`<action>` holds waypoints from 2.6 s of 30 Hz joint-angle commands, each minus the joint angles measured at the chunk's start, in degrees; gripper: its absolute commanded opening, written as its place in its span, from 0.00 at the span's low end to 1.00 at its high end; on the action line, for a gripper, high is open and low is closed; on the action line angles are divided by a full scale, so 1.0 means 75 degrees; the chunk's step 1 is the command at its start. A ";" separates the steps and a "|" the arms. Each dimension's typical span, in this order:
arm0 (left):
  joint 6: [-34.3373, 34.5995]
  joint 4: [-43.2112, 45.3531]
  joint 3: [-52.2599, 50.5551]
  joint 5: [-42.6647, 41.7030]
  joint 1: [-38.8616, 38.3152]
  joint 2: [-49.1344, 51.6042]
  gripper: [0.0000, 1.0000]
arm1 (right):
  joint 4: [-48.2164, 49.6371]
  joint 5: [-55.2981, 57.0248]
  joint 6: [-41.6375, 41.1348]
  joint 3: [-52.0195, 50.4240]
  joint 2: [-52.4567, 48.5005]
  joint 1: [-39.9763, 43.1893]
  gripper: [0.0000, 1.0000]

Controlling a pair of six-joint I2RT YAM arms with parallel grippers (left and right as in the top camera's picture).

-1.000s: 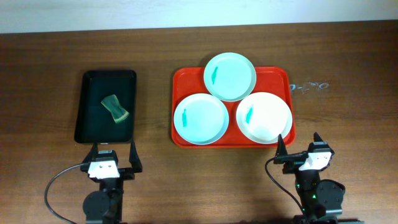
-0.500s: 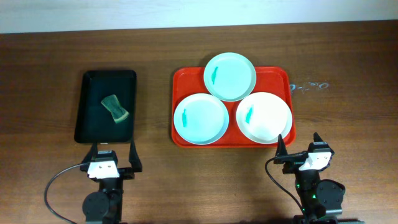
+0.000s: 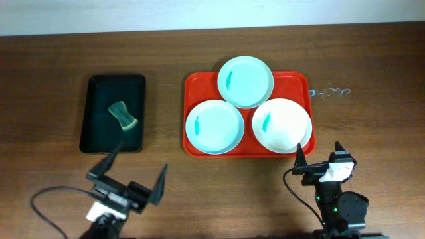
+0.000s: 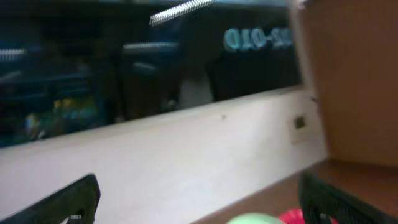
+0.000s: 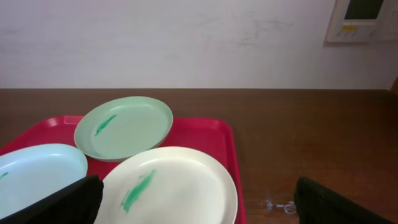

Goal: Clean dirty plates on tray and stack at the side
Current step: 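Reach the left gripper into the black tub and grasp the sponge, then carry the sponge with the left gripper onto the front-left plate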

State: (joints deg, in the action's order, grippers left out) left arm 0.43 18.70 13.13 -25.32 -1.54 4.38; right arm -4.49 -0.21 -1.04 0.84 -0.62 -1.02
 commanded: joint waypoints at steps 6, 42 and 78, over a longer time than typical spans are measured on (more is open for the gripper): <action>-0.1128 -0.4497 0.5834 -0.0070 -0.0006 0.5537 0.99 | -0.0015 0.0038 0.0026 -0.0070 0.0055 -0.0064 0.98; 0.3249 -0.9162 1.0238 0.3794 0.1230 1.6063 0.00 | -0.0015 0.0038 0.0026 -0.0070 0.0055 -0.0064 0.98; 0.3657 -0.5351 0.7461 0.2984 -0.4392 1.3965 0.00 | -0.0015 0.0038 0.0026 -0.0070 0.0055 -0.0064 0.98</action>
State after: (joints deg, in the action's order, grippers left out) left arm 26.89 -23.00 69.56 -9.37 -32.49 105.84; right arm -4.47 -0.21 -1.08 0.84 -0.62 -1.02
